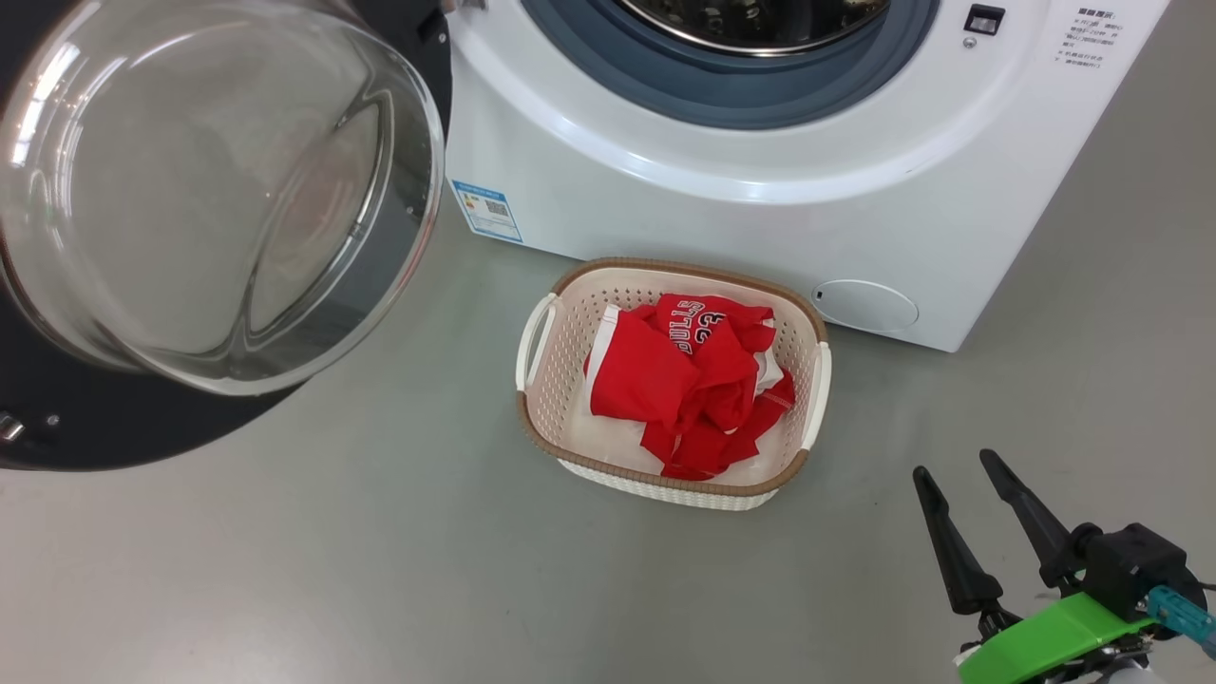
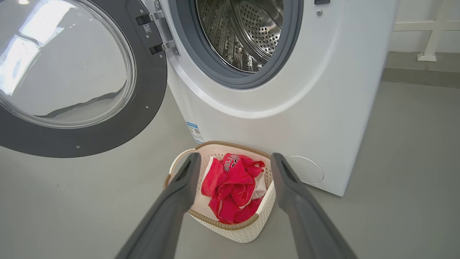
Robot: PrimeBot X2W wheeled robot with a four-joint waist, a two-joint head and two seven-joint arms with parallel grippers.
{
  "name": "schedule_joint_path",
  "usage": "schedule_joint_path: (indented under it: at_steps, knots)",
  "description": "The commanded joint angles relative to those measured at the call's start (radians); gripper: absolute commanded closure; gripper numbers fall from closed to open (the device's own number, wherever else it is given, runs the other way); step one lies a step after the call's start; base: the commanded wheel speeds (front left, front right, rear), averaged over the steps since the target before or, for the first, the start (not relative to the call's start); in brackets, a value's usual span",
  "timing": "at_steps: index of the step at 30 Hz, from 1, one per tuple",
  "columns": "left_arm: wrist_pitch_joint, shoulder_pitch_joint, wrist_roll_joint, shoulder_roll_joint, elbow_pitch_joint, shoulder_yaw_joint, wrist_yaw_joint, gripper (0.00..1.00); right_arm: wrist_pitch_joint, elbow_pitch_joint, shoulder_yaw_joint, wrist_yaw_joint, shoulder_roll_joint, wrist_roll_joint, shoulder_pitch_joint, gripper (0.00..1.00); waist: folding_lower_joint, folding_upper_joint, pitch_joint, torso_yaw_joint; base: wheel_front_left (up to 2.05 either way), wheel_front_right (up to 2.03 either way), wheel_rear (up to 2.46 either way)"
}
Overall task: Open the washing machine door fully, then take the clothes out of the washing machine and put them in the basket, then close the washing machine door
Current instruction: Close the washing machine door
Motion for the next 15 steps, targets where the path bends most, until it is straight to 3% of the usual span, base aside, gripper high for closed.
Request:
schedule_joint_path:
  at_steps: [1, 7, 15]
  knots:
    - [0.072, -0.027, -0.021, 0.092, 0.037, 0.008, -0.006, 1.00, -0.006, -0.024, 0.026, 0.007, -0.008, -0.010, -0.036, 0.00, 0.0000, 0.0000, 0.006, -0.002, 0.00, 0.00, 0.00]
    - [0.330, -0.076, -0.094, 0.141, 0.172, -0.039, -0.006, 1.00, -0.006, -0.023, 0.034, 0.007, -0.010, -0.007, -0.037, 0.00, 0.0000, 0.0000, 0.023, 0.000, 0.00, 0.00, 0.00]
    - [0.538, -0.072, -0.143, 0.175, 0.198, -0.101, -0.007, 1.00, -0.006, -0.026, 0.048, 0.007, -0.021, -0.004, -0.050, 0.00, 0.0000, 0.0000, 0.042, -0.004, 0.00, 0.00, 0.00]
